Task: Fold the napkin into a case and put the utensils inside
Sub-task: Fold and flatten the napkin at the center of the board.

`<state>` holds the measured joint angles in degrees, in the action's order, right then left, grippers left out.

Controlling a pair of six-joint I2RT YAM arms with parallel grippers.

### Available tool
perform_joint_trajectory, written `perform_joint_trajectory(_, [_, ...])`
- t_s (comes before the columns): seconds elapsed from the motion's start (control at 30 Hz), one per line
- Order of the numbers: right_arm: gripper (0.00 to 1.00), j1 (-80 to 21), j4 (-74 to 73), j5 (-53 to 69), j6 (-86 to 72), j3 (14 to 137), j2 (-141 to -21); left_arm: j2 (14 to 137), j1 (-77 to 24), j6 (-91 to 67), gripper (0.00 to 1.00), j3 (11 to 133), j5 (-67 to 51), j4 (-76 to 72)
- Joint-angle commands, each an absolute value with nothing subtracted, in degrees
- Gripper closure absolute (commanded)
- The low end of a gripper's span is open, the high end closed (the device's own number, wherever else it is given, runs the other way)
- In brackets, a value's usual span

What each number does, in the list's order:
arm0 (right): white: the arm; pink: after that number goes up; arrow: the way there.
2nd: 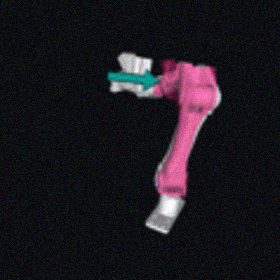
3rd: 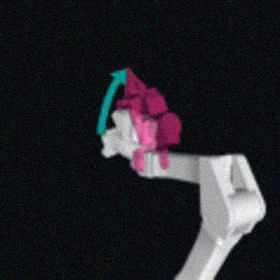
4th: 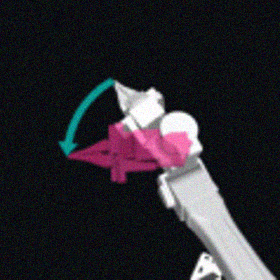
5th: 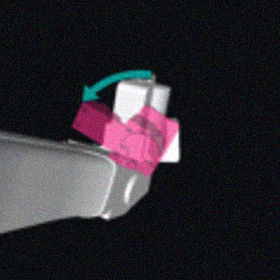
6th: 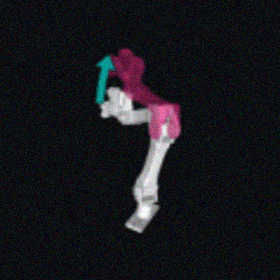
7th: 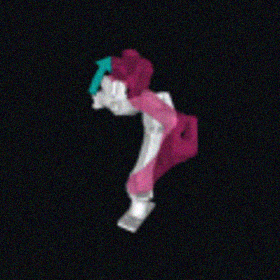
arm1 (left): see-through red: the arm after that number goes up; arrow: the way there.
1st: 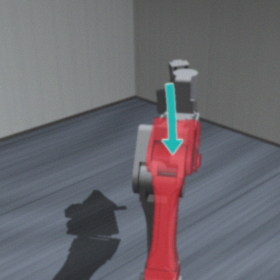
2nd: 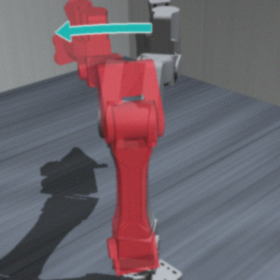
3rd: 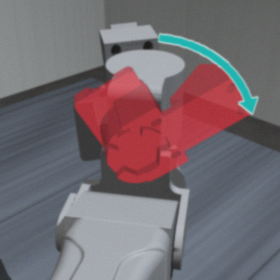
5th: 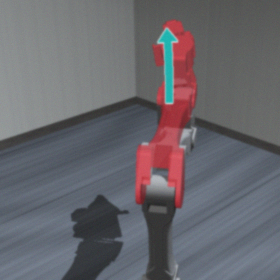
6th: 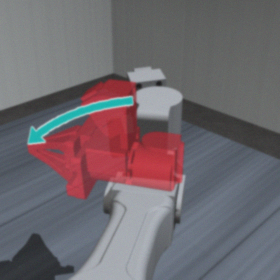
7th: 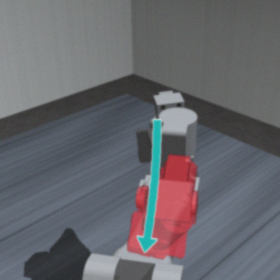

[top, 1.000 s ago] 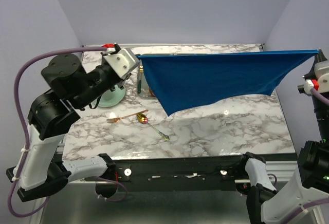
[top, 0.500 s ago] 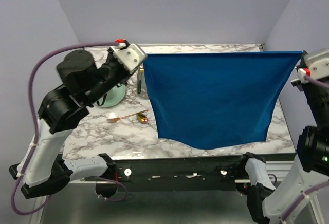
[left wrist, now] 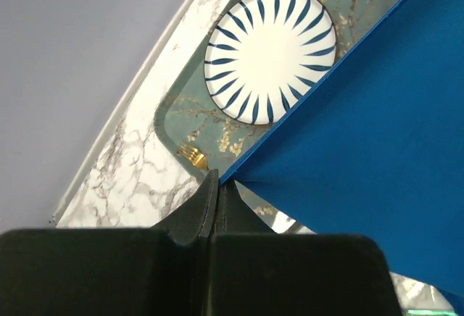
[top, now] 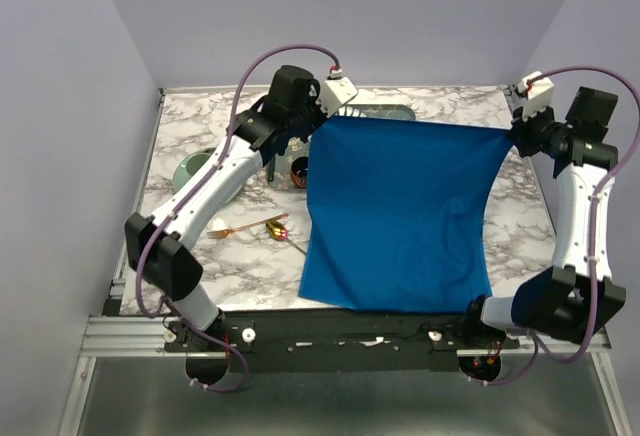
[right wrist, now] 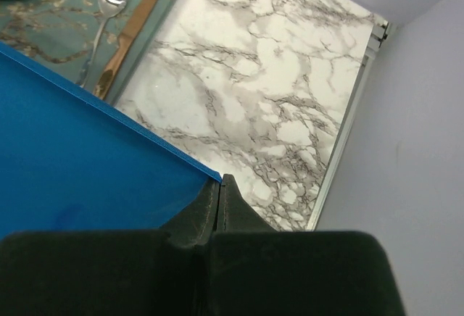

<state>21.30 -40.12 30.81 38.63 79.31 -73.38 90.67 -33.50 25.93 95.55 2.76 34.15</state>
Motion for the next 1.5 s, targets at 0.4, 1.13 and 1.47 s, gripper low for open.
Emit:
perform_joint_trajectory(0.4, [0.99, 18.11, -35.42, 18.46, 36.91, 89.13, -95.63, 107.85, -29.00, 27.25, 1.00, 101.36, -3.77, 28.74])
perform_joint_trajectory(1.13, [0.99, 20.39, -38.05, 14.15, 50.71, 68.64, -76.12, 83.77, -34.72, 21.36, 1.00, 76.11, -7.74, 35.51])
perform_joint_trajectory(1.47, [0.99, 20.66, -44.37, 15.20, 58.00, 64.43, -72.42, 79.89, -42.00, 21.01, 1.00, 71.38, -9.58, 38.94])
